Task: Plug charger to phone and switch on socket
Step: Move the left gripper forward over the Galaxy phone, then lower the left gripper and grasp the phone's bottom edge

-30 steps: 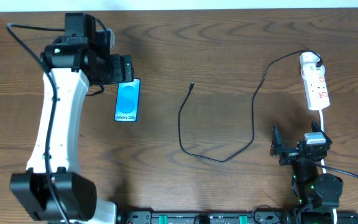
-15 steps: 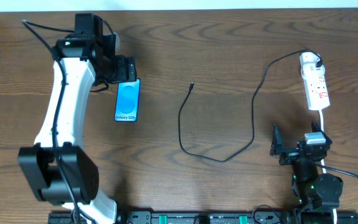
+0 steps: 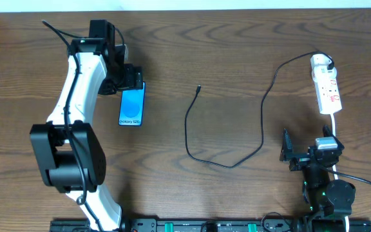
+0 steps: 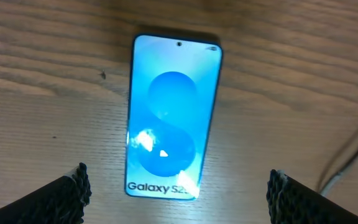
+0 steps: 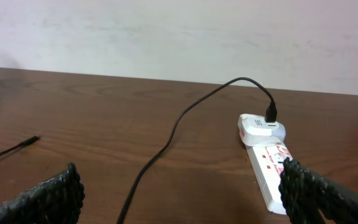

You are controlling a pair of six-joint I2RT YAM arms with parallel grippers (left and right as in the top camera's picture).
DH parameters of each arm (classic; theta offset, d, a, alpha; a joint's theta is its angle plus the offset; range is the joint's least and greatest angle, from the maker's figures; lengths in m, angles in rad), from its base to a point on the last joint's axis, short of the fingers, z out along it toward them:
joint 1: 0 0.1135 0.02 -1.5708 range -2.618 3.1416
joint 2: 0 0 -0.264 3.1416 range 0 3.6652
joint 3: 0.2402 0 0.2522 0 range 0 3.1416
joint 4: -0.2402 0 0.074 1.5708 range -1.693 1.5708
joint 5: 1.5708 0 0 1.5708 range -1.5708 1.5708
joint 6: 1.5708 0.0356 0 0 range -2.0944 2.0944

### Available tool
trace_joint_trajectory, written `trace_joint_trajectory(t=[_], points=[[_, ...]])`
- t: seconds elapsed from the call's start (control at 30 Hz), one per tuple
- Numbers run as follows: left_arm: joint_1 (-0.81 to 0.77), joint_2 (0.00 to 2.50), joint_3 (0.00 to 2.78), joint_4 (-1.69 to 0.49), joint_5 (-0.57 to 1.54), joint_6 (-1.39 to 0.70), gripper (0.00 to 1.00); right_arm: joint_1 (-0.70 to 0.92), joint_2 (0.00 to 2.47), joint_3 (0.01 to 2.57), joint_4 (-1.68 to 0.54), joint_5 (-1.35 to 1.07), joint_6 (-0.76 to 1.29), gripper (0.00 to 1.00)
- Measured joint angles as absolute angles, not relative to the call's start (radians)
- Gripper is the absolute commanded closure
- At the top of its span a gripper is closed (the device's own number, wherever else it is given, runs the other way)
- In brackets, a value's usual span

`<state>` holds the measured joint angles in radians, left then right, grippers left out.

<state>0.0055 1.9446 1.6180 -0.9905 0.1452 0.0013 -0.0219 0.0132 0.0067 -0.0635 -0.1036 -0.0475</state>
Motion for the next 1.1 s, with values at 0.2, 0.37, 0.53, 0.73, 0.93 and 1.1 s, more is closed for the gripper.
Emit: trace_joint_trajectory(t=[0.2, 0.37, 0.53, 0.73, 0.93, 1.1], points=[[0.006, 2.016, 1.618, -0.984, 0.124, 0.001, 0.08, -0.022, 0.013, 0.007, -0.064, -0.104, -0.047, 0.01], [0.006, 2.072, 1.618, -0.980, 0.113, -0.003, 0.08, -0.022, 0.013, 0.007, -0.064, -0.104, -0.047, 0.01], [0.006, 2.086, 1.618, -0.962, 0.104, -0.021, 0.08, -0.022, 0.013, 0.007, -0.064, -0.104, -0.047, 0.01], [0.004, 2.086, 1.608, -0.929, 0.101, -0.030, 0.08, -0.022, 0.013, 0.007, -0.064, -0.104, -0.047, 0.01], [0.003, 2.086, 1.558, -0.888, 0.101, -0.030, 0.08, -0.022, 0.013, 0.007, -0.064, -0.104, -0.047, 0.01], [-0.002, 2.086, 1.528, -0.871, 0.101, -0.030, 0.08, -0.022, 0.013, 0.007, -0.064, -0.104, -0.047, 0.01]])
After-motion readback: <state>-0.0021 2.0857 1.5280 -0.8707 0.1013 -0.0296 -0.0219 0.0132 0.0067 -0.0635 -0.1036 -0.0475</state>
